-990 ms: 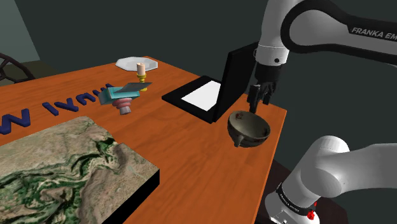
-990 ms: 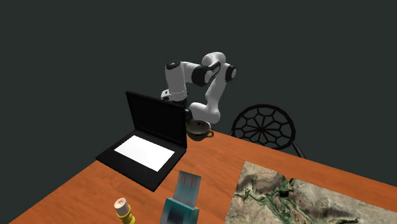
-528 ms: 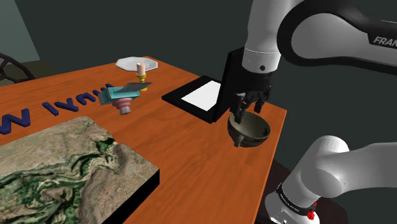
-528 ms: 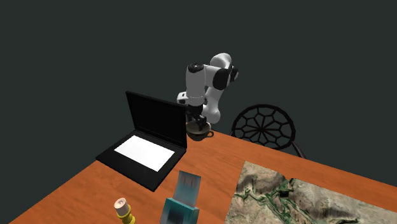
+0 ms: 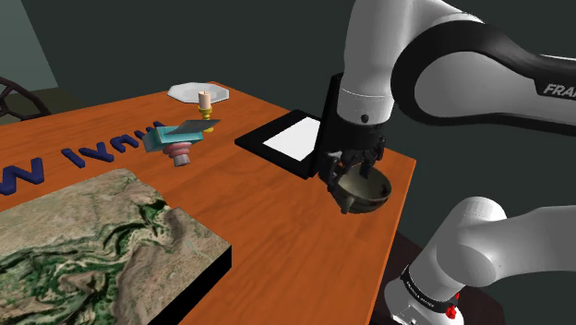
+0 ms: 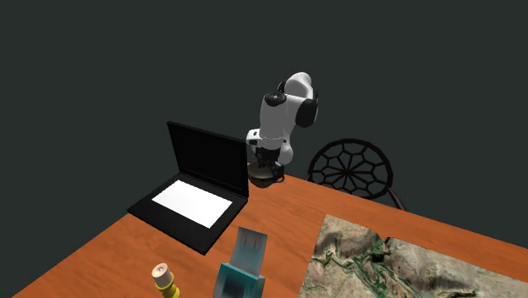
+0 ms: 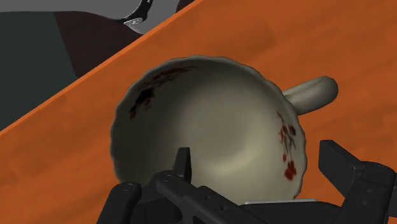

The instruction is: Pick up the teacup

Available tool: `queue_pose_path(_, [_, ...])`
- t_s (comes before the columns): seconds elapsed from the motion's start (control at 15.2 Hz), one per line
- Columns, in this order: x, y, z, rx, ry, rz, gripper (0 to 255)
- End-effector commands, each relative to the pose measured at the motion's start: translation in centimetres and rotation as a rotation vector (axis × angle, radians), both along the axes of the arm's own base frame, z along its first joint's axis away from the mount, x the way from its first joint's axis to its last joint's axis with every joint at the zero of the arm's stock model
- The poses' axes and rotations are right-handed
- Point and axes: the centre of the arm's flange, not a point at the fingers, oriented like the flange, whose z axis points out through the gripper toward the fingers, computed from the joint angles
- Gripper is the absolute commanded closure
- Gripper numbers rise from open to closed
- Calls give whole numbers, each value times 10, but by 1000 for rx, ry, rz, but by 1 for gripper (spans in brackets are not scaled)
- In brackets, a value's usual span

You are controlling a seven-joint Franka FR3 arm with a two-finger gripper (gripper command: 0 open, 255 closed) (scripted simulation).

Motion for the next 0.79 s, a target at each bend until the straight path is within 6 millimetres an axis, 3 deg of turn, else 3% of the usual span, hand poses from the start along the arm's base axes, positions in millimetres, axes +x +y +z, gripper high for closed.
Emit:
queue_pose_path(0.0, [0, 2, -11, 0, 0, -1, 0])
queue_pose_path(0.2, [0, 2, -20, 0, 0, -1, 0])
queue_pose_path(0.26, [0, 2, -20, 0, 0, -1, 255])
queue_pose_path(0.73, [0, 2, -19, 0, 0, -1, 255])
